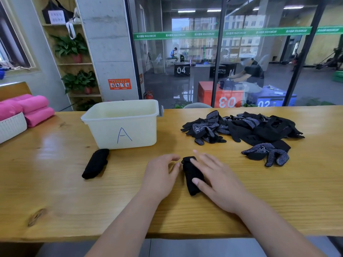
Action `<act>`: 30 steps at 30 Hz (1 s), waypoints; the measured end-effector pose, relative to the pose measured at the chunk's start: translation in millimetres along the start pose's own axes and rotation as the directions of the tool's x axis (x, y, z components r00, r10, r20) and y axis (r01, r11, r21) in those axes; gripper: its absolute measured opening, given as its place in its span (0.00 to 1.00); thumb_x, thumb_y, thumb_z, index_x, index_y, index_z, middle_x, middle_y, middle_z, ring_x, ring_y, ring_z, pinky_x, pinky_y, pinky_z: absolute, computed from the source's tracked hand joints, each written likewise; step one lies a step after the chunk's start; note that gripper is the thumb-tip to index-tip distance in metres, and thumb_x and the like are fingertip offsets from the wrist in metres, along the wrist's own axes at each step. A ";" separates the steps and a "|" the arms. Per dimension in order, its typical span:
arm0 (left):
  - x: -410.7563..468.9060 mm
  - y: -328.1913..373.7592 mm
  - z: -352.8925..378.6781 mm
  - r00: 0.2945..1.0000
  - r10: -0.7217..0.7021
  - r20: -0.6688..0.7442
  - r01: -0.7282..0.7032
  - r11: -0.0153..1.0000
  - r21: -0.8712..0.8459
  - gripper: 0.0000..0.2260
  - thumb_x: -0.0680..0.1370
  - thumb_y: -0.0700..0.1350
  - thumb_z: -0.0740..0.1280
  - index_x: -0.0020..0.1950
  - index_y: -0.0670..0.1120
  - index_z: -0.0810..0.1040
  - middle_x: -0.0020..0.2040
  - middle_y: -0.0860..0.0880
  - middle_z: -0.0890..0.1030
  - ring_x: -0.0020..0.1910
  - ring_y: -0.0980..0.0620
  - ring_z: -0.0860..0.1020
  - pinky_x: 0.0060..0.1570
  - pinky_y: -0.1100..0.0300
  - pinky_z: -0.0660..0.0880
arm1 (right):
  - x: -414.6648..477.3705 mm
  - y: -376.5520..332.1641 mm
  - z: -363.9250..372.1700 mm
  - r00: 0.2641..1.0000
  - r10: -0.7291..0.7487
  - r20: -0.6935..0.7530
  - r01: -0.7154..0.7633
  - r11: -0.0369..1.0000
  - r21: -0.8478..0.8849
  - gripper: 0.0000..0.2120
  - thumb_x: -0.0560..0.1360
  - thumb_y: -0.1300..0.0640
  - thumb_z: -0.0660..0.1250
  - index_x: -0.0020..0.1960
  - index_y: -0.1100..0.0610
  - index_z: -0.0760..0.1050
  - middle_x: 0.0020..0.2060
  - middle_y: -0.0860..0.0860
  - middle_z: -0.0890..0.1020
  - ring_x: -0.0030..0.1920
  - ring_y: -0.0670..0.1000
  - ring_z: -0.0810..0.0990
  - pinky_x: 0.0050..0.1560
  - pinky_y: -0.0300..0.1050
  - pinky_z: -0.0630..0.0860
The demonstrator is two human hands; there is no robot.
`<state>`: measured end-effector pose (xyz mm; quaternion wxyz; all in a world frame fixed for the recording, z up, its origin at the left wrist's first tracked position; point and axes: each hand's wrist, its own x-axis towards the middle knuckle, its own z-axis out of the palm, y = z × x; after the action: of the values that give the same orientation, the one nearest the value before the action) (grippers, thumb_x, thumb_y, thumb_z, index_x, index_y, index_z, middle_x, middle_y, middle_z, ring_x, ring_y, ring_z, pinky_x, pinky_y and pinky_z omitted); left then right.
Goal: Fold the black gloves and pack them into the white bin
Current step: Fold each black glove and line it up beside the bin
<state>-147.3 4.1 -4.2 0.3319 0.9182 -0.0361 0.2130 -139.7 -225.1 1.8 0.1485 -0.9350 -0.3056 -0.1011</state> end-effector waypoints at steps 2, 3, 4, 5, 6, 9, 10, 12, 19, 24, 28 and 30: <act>0.0 -0.8 0.8 1.000 -0.004 0.002 0.004 1.000 0.004 0.12 0.84 0.51 0.68 0.66 0.57 0.83 0.61 0.61 0.84 0.62 0.61 0.78 0.61 0.67 0.68 | 2.5 -2.2 1.5 0.991 -0.014 0.136 0.019 0.999 -0.038 0.29 0.86 0.35 0.46 0.85 0.39 0.48 0.83 0.34 0.46 0.83 0.41 0.42 0.82 0.49 0.52; -0.4 -0.9 0.9 1.000 -0.003 0.004 0.003 1.000 0.009 0.11 0.84 0.52 0.68 0.66 0.57 0.83 0.61 0.61 0.84 0.62 0.60 0.78 0.62 0.66 0.70 | 3.4 -2.6 1.5 0.986 -0.006 0.168 0.013 0.999 -0.041 0.29 0.86 0.35 0.44 0.85 0.39 0.46 0.83 0.34 0.48 0.84 0.42 0.42 0.83 0.50 0.50; -0.4 -0.7 0.9 1.000 -0.004 0.005 0.003 1.000 0.015 0.11 0.84 0.52 0.67 0.66 0.57 0.83 0.61 0.61 0.84 0.62 0.59 0.78 0.63 0.64 0.71 | 4.4 -3.6 0.2 0.983 0.002 0.184 0.006 0.999 -0.041 0.29 0.86 0.34 0.44 0.85 0.39 0.45 0.83 0.35 0.50 0.84 0.43 0.43 0.83 0.50 0.49; -0.3 -0.6 0.7 1.000 -0.006 0.007 0.006 1.000 0.022 0.11 0.84 0.52 0.67 0.66 0.57 0.83 0.61 0.61 0.83 0.63 0.59 0.78 0.64 0.62 0.72 | 5.5 -3.8 -0.4 0.981 0.008 0.194 0.000 0.999 -0.039 0.29 0.86 0.34 0.44 0.85 0.38 0.45 0.83 0.35 0.51 0.84 0.44 0.44 0.83 0.50 0.49; 0.0 0.4 0.0 1.000 -0.007 0.008 0.007 0.999 0.032 0.12 0.84 0.52 0.67 0.66 0.57 0.83 0.62 0.60 0.83 0.63 0.58 0.78 0.65 0.60 0.72 | 6.6 -3.5 -0.7 0.979 0.009 0.202 -0.002 0.999 -0.036 0.29 0.85 0.34 0.44 0.85 0.38 0.45 0.83 0.35 0.51 0.84 0.44 0.45 0.83 0.50 0.49; 0.8 3.8 -2.2 1.000 0.008 0.009 -0.009 0.997 0.075 0.12 0.84 0.52 0.66 0.67 0.56 0.82 0.63 0.59 0.82 0.64 0.56 0.77 0.67 0.58 0.71 | 7.6 -3.4 -1.1 0.975 0.015 0.221 -0.011 1.000 -0.021 0.29 0.85 0.34 0.45 0.85 0.37 0.45 0.83 0.35 0.51 0.84 0.45 0.45 0.83 0.52 0.49; 1.0 4.7 -3.5 1.000 0.017 0.013 -0.018 0.996 0.090 0.12 0.84 0.52 0.66 0.67 0.56 0.82 0.64 0.58 0.82 0.64 0.56 0.77 0.67 0.57 0.71 | 8.1 -3.2 -1.0 0.973 0.021 0.228 -0.019 1.000 -0.009 0.29 0.85 0.34 0.45 0.84 0.36 0.45 0.83 0.35 0.50 0.84 0.45 0.44 0.83 0.53 0.49; 1.3 4.5 -7.4 0.999 0.031 0.036 -0.035 0.991 0.132 0.13 0.85 0.52 0.65 0.68 0.56 0.81 0.65 0.58 0.81 0.65 0.55 0.77 0.69 0.55 0.71 | 10.1 -5.2 -1.7 0.969 0.035 0.244 -0.037 0.999 0.005 0.29 0.85 0.34 0.45 0.85 0.37 0.44 0.84 0.35 0.49 0.84 0.45 0.44 0.84 0.53 0.48; -2.4 -23.2 -41.7 0.996 0.051 0.067 -0.068 0.957 0.283 0.13 0.85 0.55 0.63 0.69 0.58 0.79 0.68 0.61 0.78 0.70 0.55 0.74 0.72 0.52 0.69 | 31.3 -31.3 9.6 0.966 0.040 0.255 -0.041 0.999 -0.001 0.31 0.86 0.35 0.46 0.86 0.42 0.44 0.85 0.40 0.49 0.85 0.48 0.45 0.83 0.52 0.47; -12.8 -55.9 -76.8 0.996 0.043 0.072 -0.068 0.918 0.391 0.16 0.86 0.57 0.61 0.73 0.58 0.77 0.74 0.59 0.75 0.78 0.55 0.67 0.79 0.50 0.62 | 55.8 -55.0 23.8 0.970 0.021 0.244 -0.018 1.000 -0.012 0.32 0.86 0.35 0.46 0.86 0.44 0.45 0.85 0.42 0.51 0.85 0.50 0.47 0.83 0.52 0.49; -21.0 -81.9 -103.0 0.998 0.036 0.060 -0.059 0.894 0.444 0.18 0.86 0.60 0.60 0.74 0.59 0.76 0.78 0.60 0.71 0.83 0.56 0.58 0.82 0.50 0.56 | 75.7 -78.7 35.6 0.972 -0.004 0.234 0.007 1.000 -0.014 0.32 0.86 0.35 0.47 0.86 0.44 0.46 0.85 0.42 0.51 0.85 0.50 0.47 0.83 0.53 0.49; -24.4 -95.9 -115.1 0.999 0.038 0.029 -0.047 0.882 0.468 0.18 0.86 0.60 0.61 0.73 0.59 0.77 0.78 0.60 0.71 0.83 0.56 0.58 0.82 0.52 0.55 | 84.8 -90.3 41.9 0.972 -0.018 0.232 0.018 1.000 0.003 0.32 0.86 0.35 0.47 0.86 0.45 0.46 0.85 0.42 0.51 0.85 0.49 0.47 0.83 0.52 0.49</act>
<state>-191.8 148.7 8.0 0.0951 0.9722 -0.0068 0.2140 -122.7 -95.5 5.9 0.1114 -0.9376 -0.3293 0.0079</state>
